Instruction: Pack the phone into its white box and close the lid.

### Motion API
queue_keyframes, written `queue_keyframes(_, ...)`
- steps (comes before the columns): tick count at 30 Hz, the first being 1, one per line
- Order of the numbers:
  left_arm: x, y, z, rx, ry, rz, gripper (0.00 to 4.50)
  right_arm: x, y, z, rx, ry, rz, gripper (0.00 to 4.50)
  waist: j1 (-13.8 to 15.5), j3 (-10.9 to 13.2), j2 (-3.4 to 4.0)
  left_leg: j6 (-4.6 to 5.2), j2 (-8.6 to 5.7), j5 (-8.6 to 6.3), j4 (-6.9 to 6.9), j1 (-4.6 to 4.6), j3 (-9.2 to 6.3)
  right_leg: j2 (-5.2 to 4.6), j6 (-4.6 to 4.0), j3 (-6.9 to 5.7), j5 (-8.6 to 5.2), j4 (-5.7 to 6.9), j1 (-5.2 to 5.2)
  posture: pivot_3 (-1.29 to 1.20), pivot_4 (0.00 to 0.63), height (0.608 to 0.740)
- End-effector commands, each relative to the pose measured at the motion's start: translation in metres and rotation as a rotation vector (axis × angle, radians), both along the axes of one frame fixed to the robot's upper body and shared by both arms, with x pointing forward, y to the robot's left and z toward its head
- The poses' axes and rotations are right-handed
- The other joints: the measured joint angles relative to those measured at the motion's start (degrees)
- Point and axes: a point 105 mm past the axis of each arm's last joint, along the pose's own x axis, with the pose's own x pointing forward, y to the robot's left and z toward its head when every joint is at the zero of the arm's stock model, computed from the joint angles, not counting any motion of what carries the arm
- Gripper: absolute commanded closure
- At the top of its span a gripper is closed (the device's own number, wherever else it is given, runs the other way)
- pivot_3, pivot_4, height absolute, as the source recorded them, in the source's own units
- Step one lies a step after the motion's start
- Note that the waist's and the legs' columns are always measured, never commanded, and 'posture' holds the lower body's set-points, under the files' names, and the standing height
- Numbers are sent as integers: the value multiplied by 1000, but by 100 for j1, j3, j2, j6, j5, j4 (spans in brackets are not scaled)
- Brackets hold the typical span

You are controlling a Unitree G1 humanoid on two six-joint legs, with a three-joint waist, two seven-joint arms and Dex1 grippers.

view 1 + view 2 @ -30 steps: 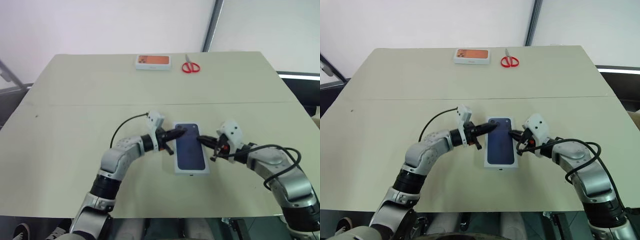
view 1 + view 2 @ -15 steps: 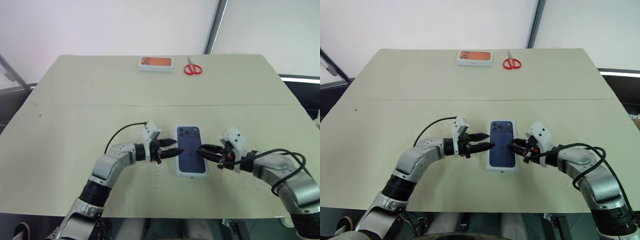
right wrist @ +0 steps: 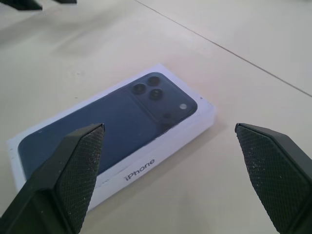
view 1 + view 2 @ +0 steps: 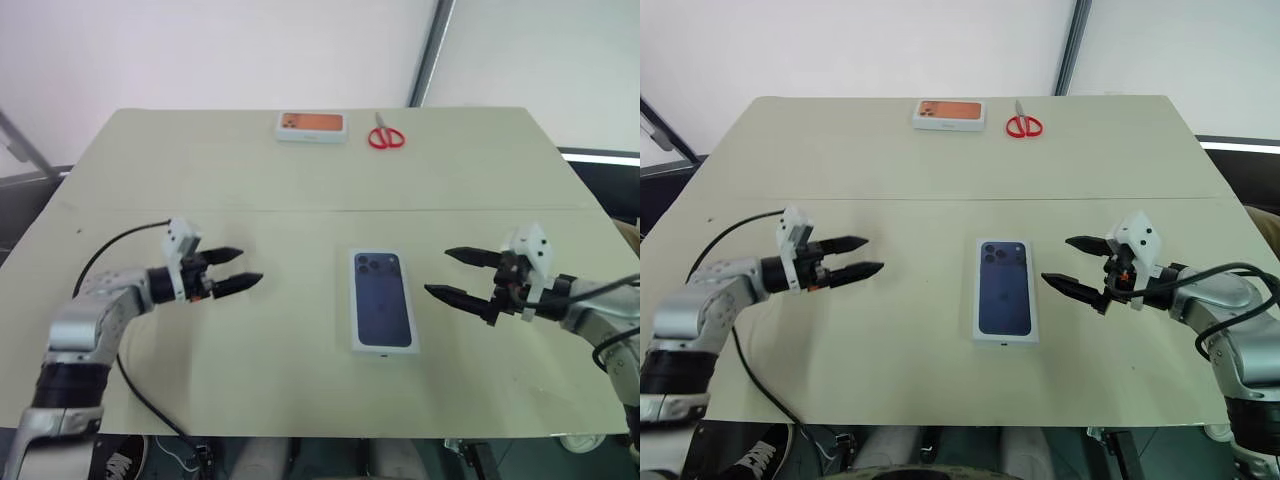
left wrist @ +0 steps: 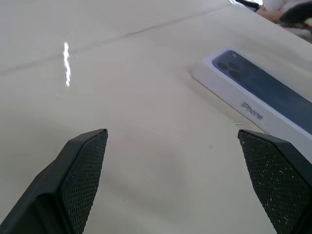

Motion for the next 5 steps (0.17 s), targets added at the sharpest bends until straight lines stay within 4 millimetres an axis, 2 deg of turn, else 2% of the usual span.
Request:
queue_keyframes(1, -10, 15, 10, 47, -74, 19, 0, -5, -11, 6, -66, -91, -3, 19, -6, 1, 2, 0, 3, 0, -1, 0, 0, 0, -1, 0, 0, 0, -2, 0, 150, 740)
queue_keyframes(5, -26, 28, 4, 64, -58, 64, 0, -12, -26, 1, -109, -100, -21, 19, 2, 2, 5, -2, 6, -1, -1, 0, 0, -2, -4, 2, -1, -1, -1, 0, 150, 740)
